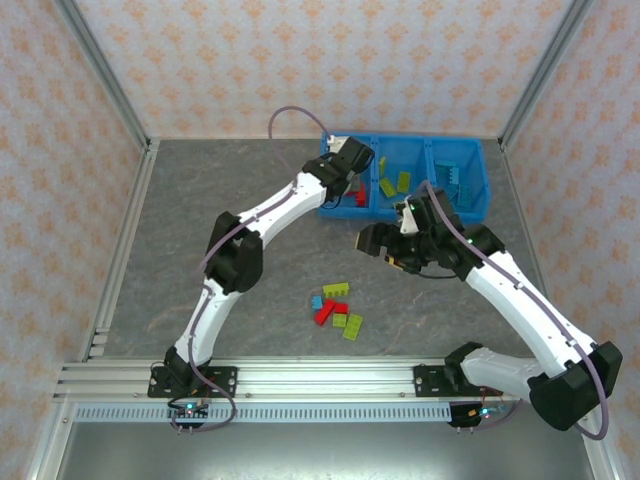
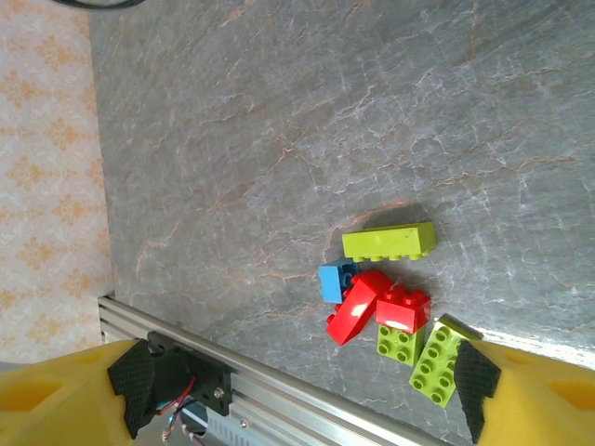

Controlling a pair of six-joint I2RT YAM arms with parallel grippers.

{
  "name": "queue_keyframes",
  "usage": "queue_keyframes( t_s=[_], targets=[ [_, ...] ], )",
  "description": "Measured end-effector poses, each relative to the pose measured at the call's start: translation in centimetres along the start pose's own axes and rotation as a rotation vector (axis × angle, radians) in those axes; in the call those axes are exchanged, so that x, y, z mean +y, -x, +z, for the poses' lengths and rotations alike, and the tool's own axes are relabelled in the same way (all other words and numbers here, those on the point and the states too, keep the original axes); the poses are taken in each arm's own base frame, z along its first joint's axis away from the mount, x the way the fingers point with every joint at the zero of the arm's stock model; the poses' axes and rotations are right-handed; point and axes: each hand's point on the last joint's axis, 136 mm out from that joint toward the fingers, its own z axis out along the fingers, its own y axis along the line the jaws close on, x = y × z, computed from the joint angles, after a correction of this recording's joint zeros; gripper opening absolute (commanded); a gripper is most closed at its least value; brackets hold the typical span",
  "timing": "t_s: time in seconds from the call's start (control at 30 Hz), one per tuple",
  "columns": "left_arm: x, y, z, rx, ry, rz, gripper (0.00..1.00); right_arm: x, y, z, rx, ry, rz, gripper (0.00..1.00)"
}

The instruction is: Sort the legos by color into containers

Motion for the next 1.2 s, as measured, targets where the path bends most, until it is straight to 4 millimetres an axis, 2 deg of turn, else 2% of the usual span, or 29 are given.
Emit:
queue_keyframes(
  t_s=[0.13,0.27,0.37,0.43,0.53,0.6,0.67,0.77,0.93,1.07,1.2],
  targets=[
    [0.0,0.5,-0.6,0.007,0.004,0.016,0.52,-0.5,0.2,-0.2,-0.022,-0.024,0.004,0.89],
    [0.8,1.1,-3.8,0.002,-0.017,0.012,0.52,-1.0,0.4,-0.2,-0.039,-0.049,0.014,0.89],
    [2.6,1.2,-8.3,-0.008,-0.053,-0.001,0.52,-1.8,0.3,0.3,-0.045,-0.081,0.021,0.89],
    [3.9,1.3,-12.1,-0.034,-0.098,-0.017,0.51,-2.1,-0.1,0.8,-0.043,-0.110,0.010,0.89],
    [6.1,1.6,-18.8,-0.114,-0.190,-0.033,0.50,-1.8,-0.9,2.2,-0.028,-0.149,-0.036,0.89],
    [7.3,1.4,-23.5,-0.185,-0.264,-0.016,0.51,-1.7,-1.8,3.9,0.002,-0.184,-0.070,0.89],
    [8.6,0.5,-27.0,-0.228,-0.326,0.022,0.53,-1.9,-2.6,6.1,0.038,-0.230,-0.101,0.89],
    [10.6,-1.3,-30.3,-0.273,-0.382,0.109,0.61,-2.7,-4.2,9.7,0.106,-0.322,-0.150,0.89],
    [13.3,-5.7,-32.0,-0.276,-0.406,0.327,0.70,-4.2,-5.9,14.5,0.184,-0.439,-0.204,0.89],
    [15.0,-9.6,-31.4,-0.253,-0.400,0.509,0.86,-5.2,-6.3,16.7,0.210,-0.468,-0.208,0.88],
    [15.4,-13.1,-30.1,-0.232,-0.425,0.663,1.00,-5.8,-6.5,17.8,0.222,-0.485,-0.206,0.86]
  ],
)
